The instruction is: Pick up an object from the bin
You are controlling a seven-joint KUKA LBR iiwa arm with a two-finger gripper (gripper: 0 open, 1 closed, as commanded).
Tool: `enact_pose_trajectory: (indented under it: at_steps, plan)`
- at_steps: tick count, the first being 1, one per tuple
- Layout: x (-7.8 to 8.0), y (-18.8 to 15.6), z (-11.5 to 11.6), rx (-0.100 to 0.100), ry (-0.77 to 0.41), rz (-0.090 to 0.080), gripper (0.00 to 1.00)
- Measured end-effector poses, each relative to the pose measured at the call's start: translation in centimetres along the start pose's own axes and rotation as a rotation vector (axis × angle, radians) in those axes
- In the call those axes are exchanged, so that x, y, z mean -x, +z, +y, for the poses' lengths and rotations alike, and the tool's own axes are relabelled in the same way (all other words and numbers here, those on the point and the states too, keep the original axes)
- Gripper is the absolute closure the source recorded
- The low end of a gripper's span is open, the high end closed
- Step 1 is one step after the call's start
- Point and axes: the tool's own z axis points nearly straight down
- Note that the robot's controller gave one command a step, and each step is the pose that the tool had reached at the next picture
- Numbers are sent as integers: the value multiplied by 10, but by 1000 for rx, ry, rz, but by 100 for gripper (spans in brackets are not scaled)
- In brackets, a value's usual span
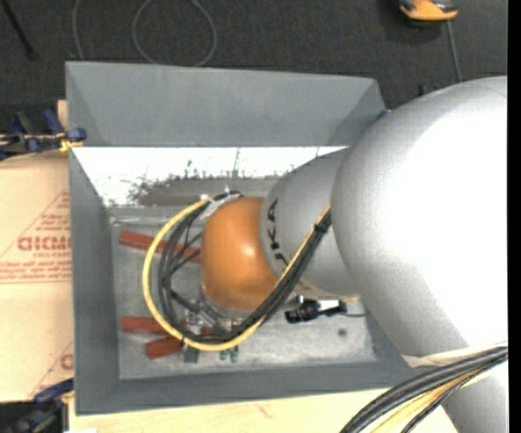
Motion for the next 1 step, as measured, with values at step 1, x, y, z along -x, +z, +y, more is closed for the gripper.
enact_pose_trajectory:
  at_steps: [1]
  plan:
    - [5,-144,-51,0,12,-6,100]
